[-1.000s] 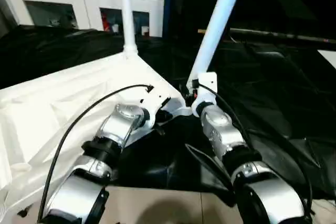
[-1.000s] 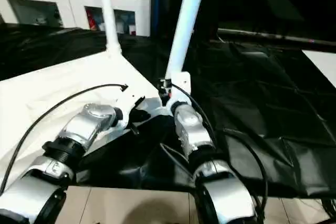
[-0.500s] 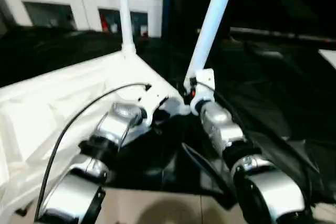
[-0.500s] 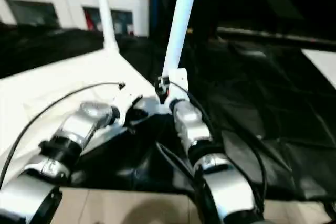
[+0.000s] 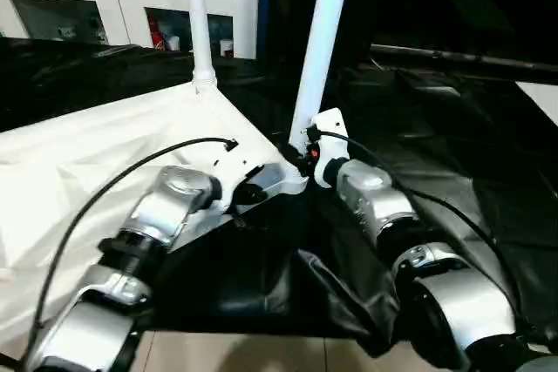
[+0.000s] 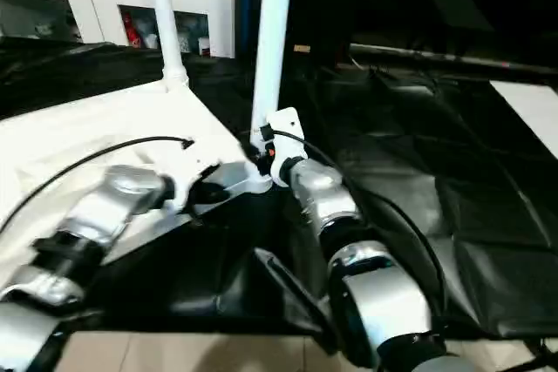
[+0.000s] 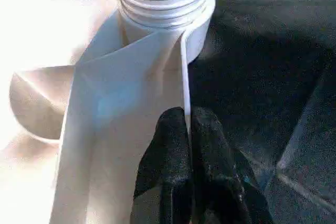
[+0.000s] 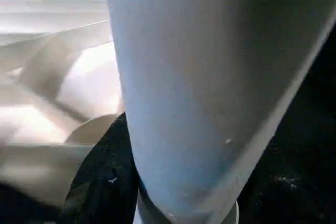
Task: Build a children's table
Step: Insert table leg to table base
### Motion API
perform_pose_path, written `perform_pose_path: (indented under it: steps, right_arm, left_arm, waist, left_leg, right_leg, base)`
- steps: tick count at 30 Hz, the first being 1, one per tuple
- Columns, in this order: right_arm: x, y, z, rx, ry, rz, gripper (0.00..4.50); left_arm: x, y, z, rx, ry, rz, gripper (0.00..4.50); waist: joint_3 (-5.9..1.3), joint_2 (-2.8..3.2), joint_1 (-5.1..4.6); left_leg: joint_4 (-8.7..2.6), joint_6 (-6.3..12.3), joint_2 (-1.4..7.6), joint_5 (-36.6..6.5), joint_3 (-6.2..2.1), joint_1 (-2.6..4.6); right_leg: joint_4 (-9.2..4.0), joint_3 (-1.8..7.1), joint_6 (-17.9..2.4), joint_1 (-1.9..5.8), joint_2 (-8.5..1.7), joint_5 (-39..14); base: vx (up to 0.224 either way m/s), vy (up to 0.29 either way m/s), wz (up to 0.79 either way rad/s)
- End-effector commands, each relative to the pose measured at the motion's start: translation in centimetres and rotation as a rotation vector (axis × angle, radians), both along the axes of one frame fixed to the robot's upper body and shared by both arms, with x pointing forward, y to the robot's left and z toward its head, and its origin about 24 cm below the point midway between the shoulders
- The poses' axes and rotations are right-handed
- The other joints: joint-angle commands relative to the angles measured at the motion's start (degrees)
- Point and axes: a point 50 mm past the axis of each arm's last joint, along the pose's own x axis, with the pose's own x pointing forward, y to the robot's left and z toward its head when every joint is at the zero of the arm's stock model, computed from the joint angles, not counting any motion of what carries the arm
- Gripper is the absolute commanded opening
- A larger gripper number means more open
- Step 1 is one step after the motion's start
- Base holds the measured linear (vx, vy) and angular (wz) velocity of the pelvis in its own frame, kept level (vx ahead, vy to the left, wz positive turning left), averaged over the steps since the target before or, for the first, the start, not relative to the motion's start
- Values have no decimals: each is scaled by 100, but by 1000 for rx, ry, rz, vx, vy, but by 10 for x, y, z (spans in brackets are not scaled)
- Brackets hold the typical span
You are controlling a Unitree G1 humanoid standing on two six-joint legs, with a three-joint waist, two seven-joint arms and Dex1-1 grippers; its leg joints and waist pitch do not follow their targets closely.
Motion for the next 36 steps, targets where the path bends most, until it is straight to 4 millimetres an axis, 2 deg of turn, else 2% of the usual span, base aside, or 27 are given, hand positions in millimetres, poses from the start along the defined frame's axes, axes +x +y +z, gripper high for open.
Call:
perform_pose_path:
  steps: [1, 3, 4, 5, 7, 9, 10, 12, 13, 15, 16, 18, 19, 22, 24, 25, 26, 27, 29, 30, 32, 33, 34, 35, 36]
  right_arm:
    - [-26, -17, -52, -118, 253, 50, 191]
    - [-34, -26, -53, -117, 260, 218, 191]
    - [-34, -26, -53, -117, 260, 218, 191]
    - [-43, -33, -55, -114, 271, 327, 191]
    - [-54, -39, -57, -103, 291, 439, 191]
    - [-63, -44, -60, -120, 302, 504, 191]
    - [-63, -44, -60, -123, 302, 509, 191]
    - [-67, -46, -61, -121, 303, 537, 191]
    - [-75, -48, -62, -106, 298, 577, 191]
    - [-79, -49, -62, -101, 290, 595, 191]
    - [-81, -50, -63, -108, 282, 598, 191]
    - [-83, -50, -63, -111, 279, 604, 191]
    - [-84, -50, -63, -112, 277, 600, 191]
    - [-81, -49, -64, -107, 272, 541, 191]
    - [-71, -47, -67, -93, 270, 381, 191]
    - [-70, -47, -67, -92, 270, 374, 191]
    - [-57, -47, -70, -74, 267, 139, 191]
    - [-55, -48, -70, -71, 270, 87, 191]
    - [-48, -49, -74, -95, 267, -85, 191]
    - [-46, -50, -75, -100, 268, -128, 191]
    - [-42, -49, -76, -123, 255, -255, 191]
    - [-41, -48, -76, -135, 245, -286, 191]
    - [-40, -48, -76, -137, 243, -293, 191]
    - [-38, -46, -77, -147, 237, -362, 191]
    - [-36, -40, -77, -126, 235, -449, 191]
  left_arm:
    - [-5, -21, 22, -82, -46, -200, 0]
    - [-14, -14, 28, -106, -56, -304, 0]
    - [-14, -14, 28, -106, -56, -304, 0]
    - [-22, -10, 33, -138, -53, -378, 0]
    - [-29, -5, 37, -151, -25, -421, 0]
    - [-35, -1, 39, -131, -14, -467, 0]
    - [-35, -1, 39, -128, -14, -472, 0]
    - [-38, 1, 39, -117, -6, -491, 0]
    - [-41, 3, 40, -109, -3, -514, 0]
    - [-41, 3, 40, -110, -8, -521, 0]
    - [-41, 3, 40, -109, -15, -521, 0]
    - [-41, 3, 40, -111, -18, -520, 0]
    - [-40, 4, 41, -112, -23, -515, 0]
    - [-37, 3, 40, -108, -38, -495, 0]
    - [-32, 1, 37, -113, -45, -445, 0]
    - [-31, 1, 37, -114, -44, -443, 0]
    - [-23, -4, 34, -140, -54, -348, 0]
    - [-21, -6, 33, -146, -52, -324, 0]
    - [-13, -12, 29, -148, -64, -239, 0]
    - [-11, -14, 27, -145, -65, -219, 0]
    - [-4, -20, 22, -118, -78, -135, 0]
    - [-1, -22, 21, -111, -85, -106, 0]
    - [0, -22, 20, -109, -86, -100, 0]
    - [5, -27, 18, -97, -87, -34, 0]
    - [11, -34, 14, -74, -86, 36, 0]
  waist:
    - [-326, 132, 35]
    - [-353, 147, 68]
    - [-358, 150, 82]
    - [-362, 165, 89]
    - [-353, 141, 116]
    - [-333, 147, 155]
    - [-323, 142, 163]
    - [-305, 134, 196]
    - [-300, 152, 214]
    - [-280, 138, 247]
    - [-278, 148, 241]
    - [-278, 121, 252]
    - [-278, 121, 252]
    - [-285, 140, 234]
    - [-284, 138, 223]
    - [-276, 135, 210]
    - [-270, 151, 203]
    - [-267, 149, 193]
    - [-267, 142, 179]
    - [-276, 150, 187]
    - [-292, 146, 214]
    - [-303, 150, 230]
    - [-298, 149, 229]
    - [-309, 153, 224]
    - [-308, 151, 227]
  left_leg:
    - [-406, 231, 162, -1109, 38, -110]
    - [-384, 321, 173, -625, 53, -127]
    - [-372, 358, 175, -534, 63, -126]
    - [-361, 373, 180, -423, 85, -97]
    - [-355, 490, 183, -441, 110, -57]
    - [-372, 456, 193, -561, 124, -13]
    - [-381, 427, 188, -597, 125, -19]
    - [-409, 239, 174, -827, 119, -28]
    - [-411, 211, 173, -886, 121, -16]
    - [-430, 144, 183, -1133, 136, 30]
    - [-434, 115, 177, -1213, 135, 26]
    - [-438, 60, 165, -1372, 139, 48]
    - [-438, 60, 165, -1372, 139, 48]
    - [-443, 24, 158, -1334, 130, 24]
    - [-442, 0, 142, -1328, 125, 7]
    - [-449, -20, 142, -1346, 122, -1]
    - [-452, -71, 132, -1373, 116, 4]
    - [-451, -177, 124, -1442, 113, 44]
    - [-458, -224, 115, -1483, 101, 21]
    - [-448, -235, 113, -1501, 108, 52]
    - [-436, -236, 119, -1385, 118, 53]
    - [-418, -217, 114, -1318, 145, 75]
    - [-423, -214, 112, -1307, 147, 70]
    - [-423, -198, 100, -1252, 138, 18]
    - [-425, -211, 104, -1192, 145, 19]
  right_leg:
    - [-359, 425, -1094, 330, -340, -1377]
    - [-265, 431, -1298, 359, -323, -668]
    - [-257, 431, -1328, 376, -316, -523]
    - [-226, 450, -1427, 350, -296, -241]
    - [-221, 455, -1485, 354, -275, -29]
    - [-218, 476, -1540, 318, -251, -160]
    - [-226, 487, -1525, 323, -242, -249]
    - [-261, 522, -1372, 346, -237, -791]
    - [-274, 531, -1313, 339, -237, -888]
    - [-322, 550, -1199, 294, -229, -1170]
    - [-323, 553, -1178, 292, -227, -1277]
    - [-365, 571, -1028, 276, -224, -1657]
    - [-365, 571, -1028, 276, -224, -1657]
    - [-353, 595, -1005, 279, -206, -1631]
    - [-365, 612, -950, 281, -202, -1760]
    - [-370, 616, -932, 280, -200, -1826]
    - [-394, 620, -861, 274, -198, -2001]
    - [-411, 620, -826, 237, -188, -2177]
    - [-428, 613, -716, 250, -191, -2382]
    - [-450, 620, -696, 228, -197, -2398]
    - [-429, 627, -754, 225, -193, -2164]
    - [-404, 640, -815, 201, -169, -1854]
    - [-395, 642, -838, 208, -166, -1759]
    - [-358, 635, -837, 256, -157, -1652]
    - [-372, 639, -816, 250, -168, -1634]
  base:
    - [56, -22, 1]
    - [28, -11, 1]
    - [0, 0, 0]
    - [0, 0, 0]
    - [0, 0, 0]
    - [0, 0, 0]
    - [0, 0, 0]
    - [0, 0, 0]
    - [0, 0, 0]
    - [0, 0, 0]
    - [0, 0, 0]
    - [0, 0, 0]
    - [0, 0, 0]
    - [0, 0, 0]
    - [0, 0, 0]
    - [0, 0, 0]
    - [0, 0, 0]
    - [0, 0, 0]
    - [0, 0, 0]
    - [0, 0, 0]
    - [0, 0, 0]
    - [0, 0, 0]
    - [0, 0, 0]
    - [0, 0, 0]
    - [0, 0, 0]
